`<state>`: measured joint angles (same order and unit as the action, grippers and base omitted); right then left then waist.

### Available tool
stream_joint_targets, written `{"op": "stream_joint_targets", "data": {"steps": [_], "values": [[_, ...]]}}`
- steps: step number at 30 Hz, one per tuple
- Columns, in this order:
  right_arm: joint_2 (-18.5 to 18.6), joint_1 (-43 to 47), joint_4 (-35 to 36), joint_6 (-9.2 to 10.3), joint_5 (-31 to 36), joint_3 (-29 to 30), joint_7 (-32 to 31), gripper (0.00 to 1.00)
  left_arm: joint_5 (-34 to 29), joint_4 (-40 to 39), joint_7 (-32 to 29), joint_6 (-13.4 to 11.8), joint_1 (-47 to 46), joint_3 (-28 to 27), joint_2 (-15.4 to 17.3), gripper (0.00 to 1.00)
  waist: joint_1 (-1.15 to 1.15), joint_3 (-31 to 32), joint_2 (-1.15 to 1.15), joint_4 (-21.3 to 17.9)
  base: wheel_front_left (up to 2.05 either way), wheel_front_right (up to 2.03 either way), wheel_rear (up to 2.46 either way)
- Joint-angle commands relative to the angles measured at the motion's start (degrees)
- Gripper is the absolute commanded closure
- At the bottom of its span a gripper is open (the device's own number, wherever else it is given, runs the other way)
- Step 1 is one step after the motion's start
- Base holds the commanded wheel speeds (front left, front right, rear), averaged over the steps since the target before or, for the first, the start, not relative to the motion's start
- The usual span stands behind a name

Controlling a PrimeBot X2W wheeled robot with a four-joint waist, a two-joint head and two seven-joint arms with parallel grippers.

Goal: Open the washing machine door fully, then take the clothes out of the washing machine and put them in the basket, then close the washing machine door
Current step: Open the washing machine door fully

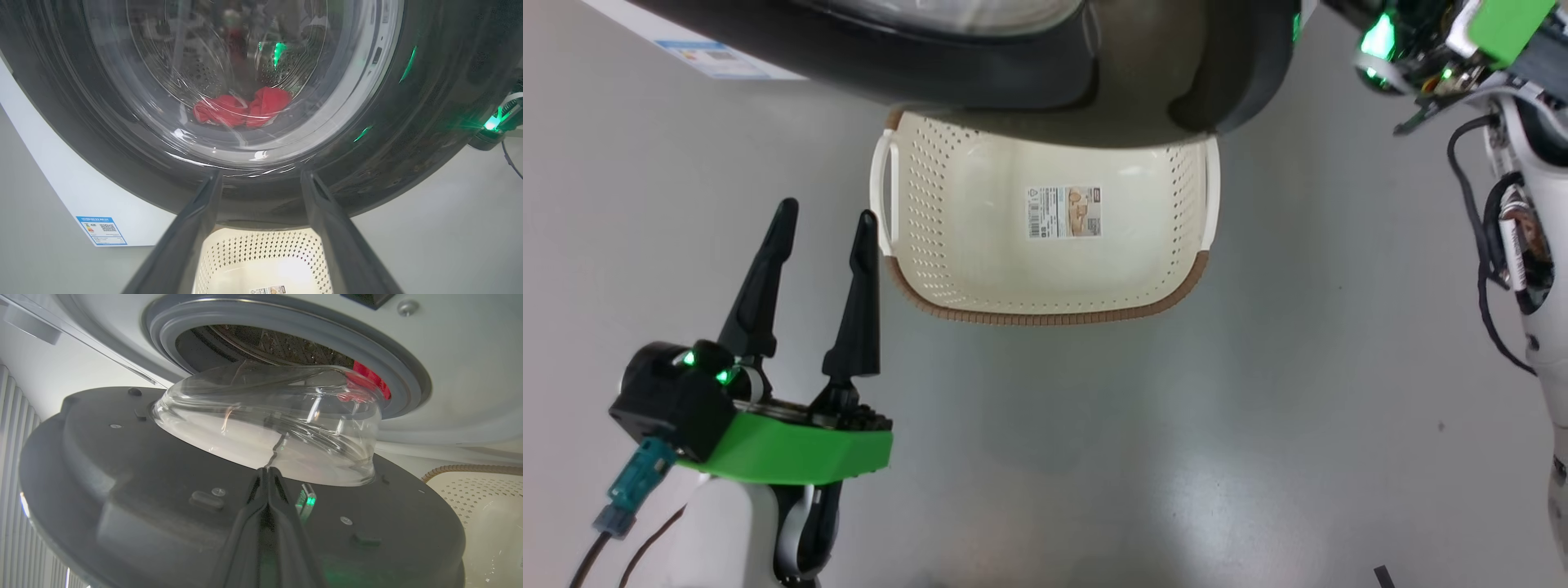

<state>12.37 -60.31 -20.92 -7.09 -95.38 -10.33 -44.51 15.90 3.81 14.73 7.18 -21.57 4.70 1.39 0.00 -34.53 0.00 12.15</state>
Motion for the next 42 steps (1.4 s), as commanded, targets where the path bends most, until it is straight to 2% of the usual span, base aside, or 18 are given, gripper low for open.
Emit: {"op": "stream_joint_targets", "data": {"steps": [1,11,14,15,16,17,23,24,29,36,42], "values": [[-1.54,1.60,1.94,-0.40,0.71,-0.90,-0.67,1.00,-0.54,-1.20,0.27,0.31,0.47,-2.12,1.49,0.00,0.00,1.03,0.00,-0.27,0.00,0.00,0.00],[-2.91,5.01,1.27,-0.40,1.71,-1.38,-2.85,1.00,-1.01,-0.94,0.27,0.31,1.67,-3.04,1.49,0.00,0.00,4.03,0.00,-0.36,0.00,0.00,0.00],[-3.32,5.41,0.44,-0.40,3.28,-0.71,-0.90,0.97,-1.05,-0.95,0.27,0.31,1.94,-3.34,1.49,0.00,0.00,4.41,0.00,-0.62,0.00,0.00,0.00],[-3.34,5.34,0.20,-0.40,4.31,-0.51,0.47,0.69,-1.06,-1.00,0.27,0.31,1.99,-3.43,1.49,0.00,0.00,4.40,0.00,-0.74,0.00,0.00,0.00],[-3.39,5.24,0.04,-0.40,5.33,-0.41,1.80,0.29,-1.03,-1.08,0.27,0.31,2.01,-3.50,1.49,0.00,0.00,4.35,0.00,-0.87,0.00,0.00,0.00],[-3.39,5.22,-0.13,-0.40,6.31,-0.42,3.01,0.00,-1.01,-1.14,0.27,0.31,1.99,-3.56,1.49,0.00,0.00,4.30,0.00,-1.01,0.00,0.00,0.00],[-2.59,6.34,1.69,-0.40,12.52,-1.03,12.81,0.00,-0.73,-1.22,0.27,0.31,1.88,-5.26,1.49,0.00,0.00,4.21,0.00,-2.70,0.00,0.00,0.00],[-2.59,6.34,1.69,-0.40,12.52,-1.03,12.81,0.00,-0.73,-1.22,0.27,0.31,1.88,-5.26,1.49,0.00,0.00,4.21,0.00,-2.70,0.00,0.00,0.00],[0.43,9.31,3.19,-0.40,17.84,-4.13,21.53,0.00,-0.84,-0.71,0.27,0.31,1.84,-6.15,1.49,0.00,0.00,4.95,0.00,-4.38,0.00,0.00,0.00],[7.12,13.73,4.53,-0.40,28.33,-14.27,38.13,0.00,-1.08,0.26,0.27,0.31,2.13,-6.83,1.49,0.00,0.00,6.49,0.00,-6.51,0.00,0.00,0.00],[11.51,16.57,-0.19,-0.40,36.67,-22.05,53.79,0.00,-1.26,1.09,0.27,0.31,2.79,-6.86,1.49,0.00,0.00,8.33,0.00,-7.58,0.00,0.00,0.00]]}}
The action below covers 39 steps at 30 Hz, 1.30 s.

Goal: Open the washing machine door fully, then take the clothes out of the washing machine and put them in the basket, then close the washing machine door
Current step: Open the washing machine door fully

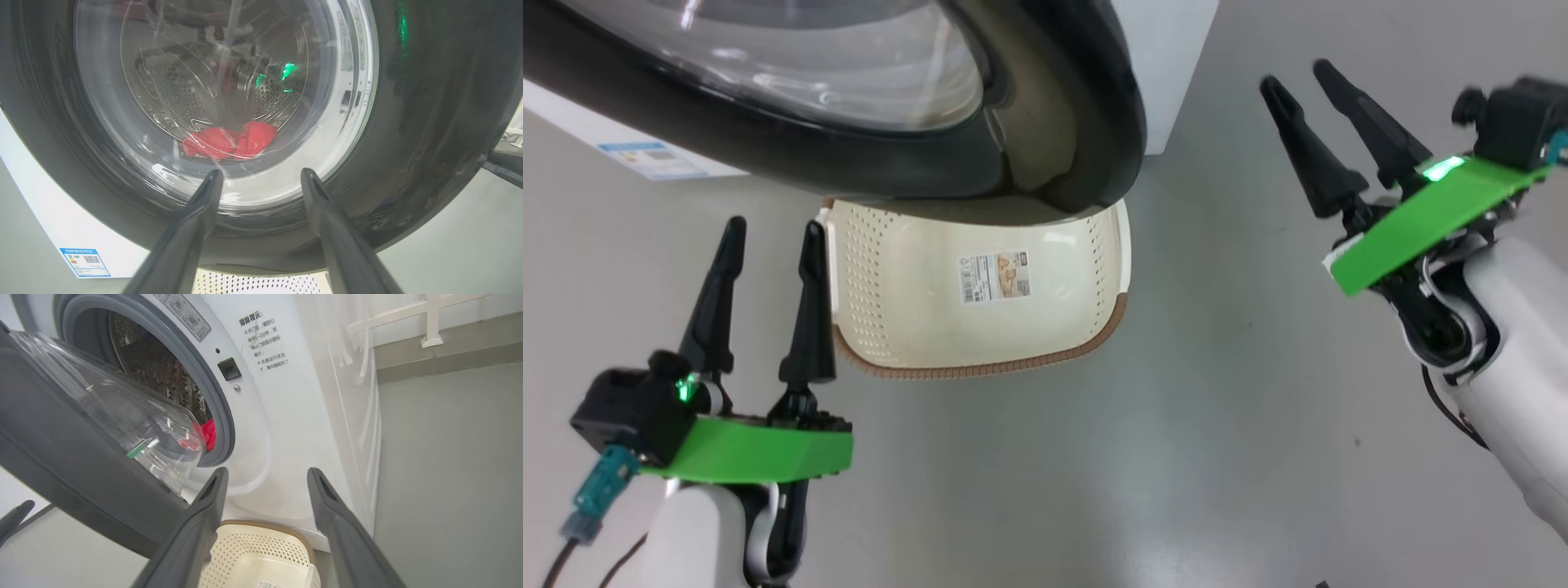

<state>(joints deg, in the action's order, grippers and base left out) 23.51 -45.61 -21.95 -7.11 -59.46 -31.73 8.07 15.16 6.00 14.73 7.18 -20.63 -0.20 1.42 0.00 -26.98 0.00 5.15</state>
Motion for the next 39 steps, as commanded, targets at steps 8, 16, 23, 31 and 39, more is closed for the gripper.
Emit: {"op": "stream_joint_targets", "data": {"steps": [8,16,23,31,39], "values": [[-0.63,5.07,-3.12,-0.37,16.90,6.03,6.88,0.00,-0.65,-1.01,0.27,0.31,2.85,-2.49,1.45,0.00,0.00,2.04,0.00,-1.54,0.00,0.00,0.00],[-9.15,17.45,9.20,-0.37,36.43,22.21,6.92,0.00,-0.28,-0.89,0.27,0.31,2.94,-2.14,1.45,0.00,0.00,2.39,0.00,-0.99,0.00,0.00,0.00],[-15.07,25.51,20.41,-0.37,40.16,30.39,6.92,0.00,-0.08,-1.59,0.27,0.31,2.79,-0.55,1.45,0.00,0.00,2.11,0.00,-0.57,0.00,0.00,0.00],[-15.99,29.46,22.85,-0.37,41.89,31.33,6.92,0.00,-0.10,-2.57,0.27,0.31,2.74,-0.13,1.45,0.00,0.00,1.69,0.00,-0.58,0.00,0.00,0.00],[-15.77,30.45,23.04,-0.37,42.18,30.18,6.93,0.00,-0.39,-2.82,0.27,0.31,2.71,0.15,1.45,0.00,0.00,1.53,0.00,-0.45,0.00,0.00,0.00]]}}
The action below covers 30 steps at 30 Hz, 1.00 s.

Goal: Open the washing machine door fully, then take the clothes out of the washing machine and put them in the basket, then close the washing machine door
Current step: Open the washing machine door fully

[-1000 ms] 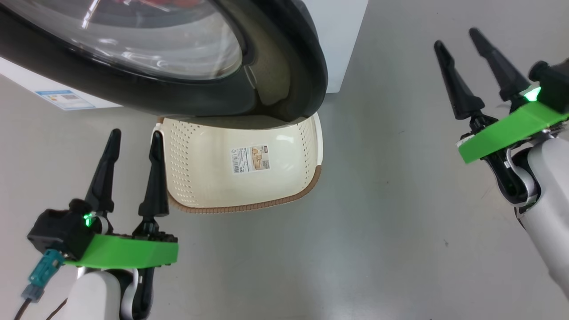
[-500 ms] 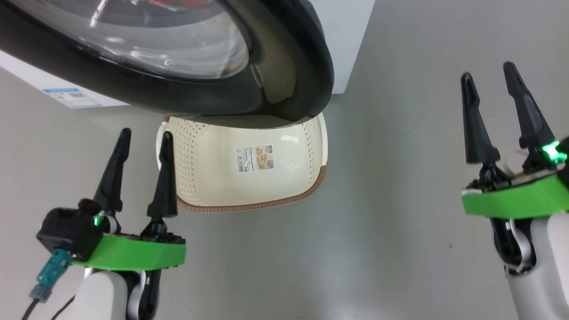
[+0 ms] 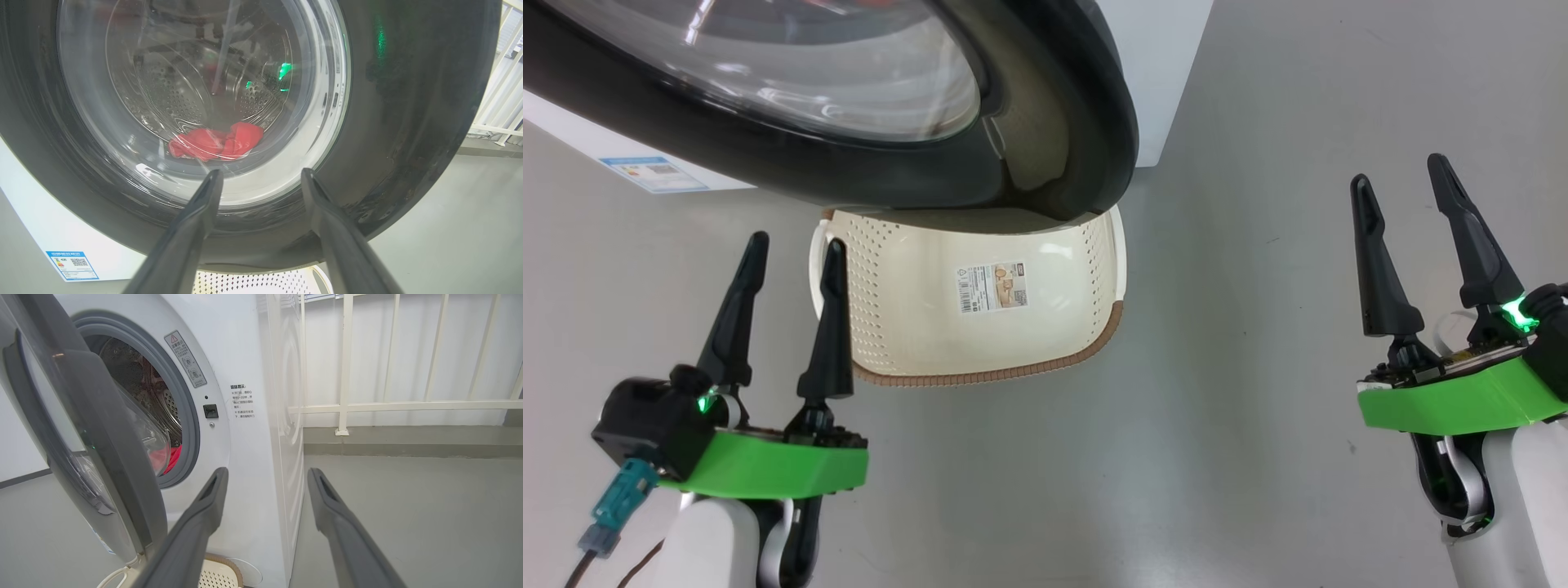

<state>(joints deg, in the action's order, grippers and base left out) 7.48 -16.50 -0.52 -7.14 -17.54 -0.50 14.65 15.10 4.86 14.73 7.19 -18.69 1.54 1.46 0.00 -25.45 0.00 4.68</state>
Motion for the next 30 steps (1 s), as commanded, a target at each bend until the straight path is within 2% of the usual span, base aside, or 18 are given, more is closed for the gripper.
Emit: {"op": "stream_joint_targets", "data": {"steps": [1,14,15,16,17,18,23,24,26,30], "values": [[0.28,1.39,1.64,-0.35,0.21,-1.14,0.34,0.00,-0.41,-1.68,0.27,0.30,0.75,-1.63,1.42,0.00,0.00,0.00,0.00,0.03,0.00,0.00,0.00],[0.83,1.57,1.04,-0.35,-0.79,-2.08,0.35,0.00,-0.10,-1.73,0.27,0.30,1.01,-1.86,1.42,0.00,0.00,0.18,0.00,0.42,0.00,0.00,0.00],[0.86,1.54,1.12,-0.35,-0.81,-2.04,0.35,0.16,-0.10,-1.74,0.27,0.30,1.02,-1.82,1.42,0.00,0.00,0.14,0.00,0.47,0.00,0.00,0.00],[0.90,1.51,1.17,-0.35,-0.82,-2.05,0.35,0.62,-0.07,-1.73,0.27,0.30,1.01,-1.79,1.42,0.00,0.00,0.08,0.00,0.51,0.00,0.00,0.00],[0.94,1.46,1.18,-0.35,-0.96,-2.19,0.35,0.91,-0.03,-1.71,0.27,0.30,0.99,-1.76,1.42,0.00,0.00,0.04,0.00,0.56,0.00,0.00,0.00],[0.83,1.41,1.05,-0.35,-1.41,-2.28,0.35,1.00,-0.02,-1.69,0.27,0.30,0.96,-1.74,1.42,0.00,0.00,-0.01,0.00,0.59,0.00,0.00,0.00],[-1.64,-0.79,-1.57,-0.35,-9.53,-1.50,0.35,1.00,-0.10,-1.76,0.27,0.30,0.96,-1.95,1.42,0.00,0.00,-0.25,0.00,0.35,0.00,0.00,0.00],[-2.07,-2.74,-3.53,-0.35,-14.78,-3.15,0.35,1.00,-0.01,-1.77,0.27,0.30,0.90,-1.87,1.42,0.00,0.00,-0.37,0.00,0.35,0.00,0.00,0.00],[-2.11,-5.26,-5.16,-0.35,-20.88,-5.42,0.35,1.00,0.07,-1.74,0.27,0.30,0.76,-1.70,1.42,0.00,0.00,-0.45,0.00,0.35,0.00,0.00,0.00],[-0.91,-10.67,-7.67,-0.35,-37.28,-11.19,-0.26,1.00,0.20,-1.67,0.27,0.30,0.24,-1.10,1.42,0.00,0.00,-0.68,0.00,0.65,0.00,0.00,0.00]]}}
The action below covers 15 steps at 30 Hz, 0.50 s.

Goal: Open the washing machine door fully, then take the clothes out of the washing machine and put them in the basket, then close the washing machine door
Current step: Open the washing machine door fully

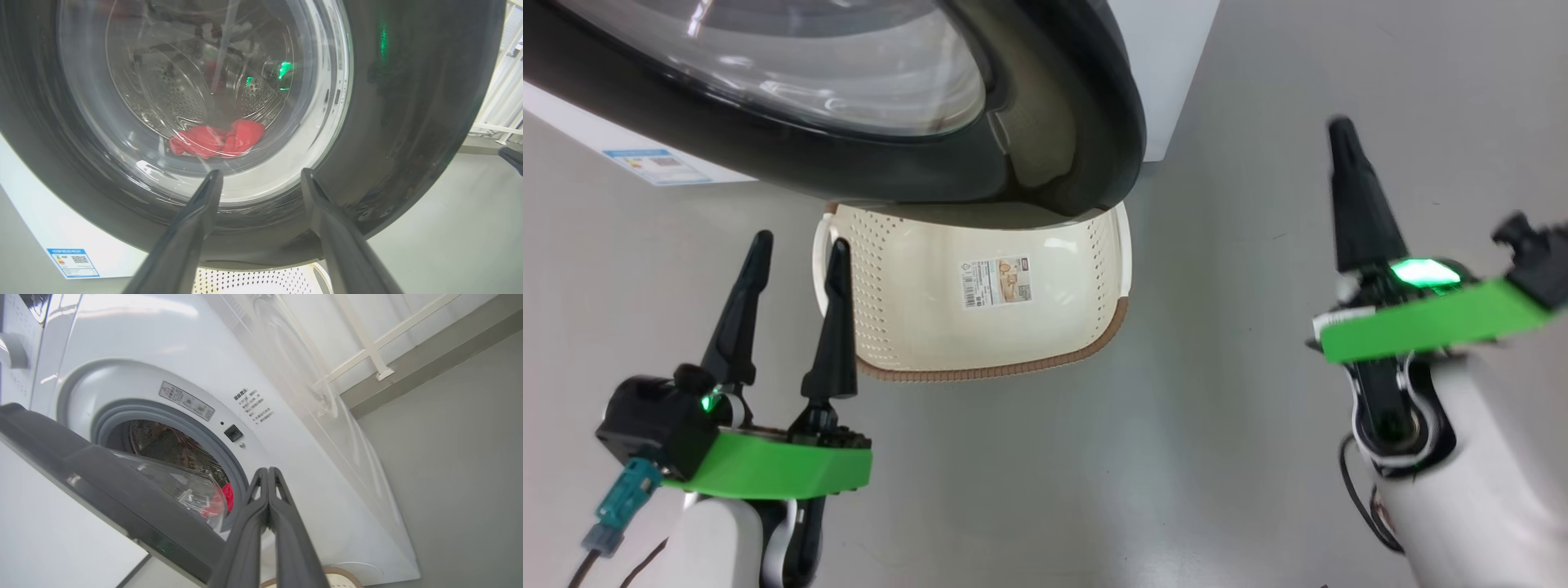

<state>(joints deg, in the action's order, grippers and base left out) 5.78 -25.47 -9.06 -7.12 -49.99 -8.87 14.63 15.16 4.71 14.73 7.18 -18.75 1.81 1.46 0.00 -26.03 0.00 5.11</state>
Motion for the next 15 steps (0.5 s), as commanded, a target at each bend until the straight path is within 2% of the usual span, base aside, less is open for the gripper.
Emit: {"op": "stream_joint_targets", "data": {"steps": [1,5,8,15], "values": [[0.78,-1.70,0.86,-0.36,-4.83,-2.81,-0.24,1.00,0.14,-1.51,0.27,0.31,0.31,-1.36,1.42,0.00,0.00,-0.10,0.00,0.22,0.00,0.00,0.00],[2.47,-6.32,-0.01,-0.36,-19.74,-5.55,-3.75,1.00,0.29,-1.61,0.27,0.31,0.22,-2.05,1.42,0.00,0.00,-0.29,0.00,0.90,0.00,0.00,0.00],[2.52,-9.25,-0.40,-0.36,-29.96,-5.84,-8.91,1.00,0.50,-1.63,0.27,0.31,0.44,-2.56,1.42,0.00,0.00,-0.49,0.00,1.33,0.00,0.00,0.00],[1.67,-15.99,-2.10,-0.36,-49.47,-4.37,-26.86,1.00,0.70,-1.67,0.27,0.31,0.71,-2.60,1.42,0.00,0.00,-1.01,0.00,1.92,0.00,0.00,0.00]]}}
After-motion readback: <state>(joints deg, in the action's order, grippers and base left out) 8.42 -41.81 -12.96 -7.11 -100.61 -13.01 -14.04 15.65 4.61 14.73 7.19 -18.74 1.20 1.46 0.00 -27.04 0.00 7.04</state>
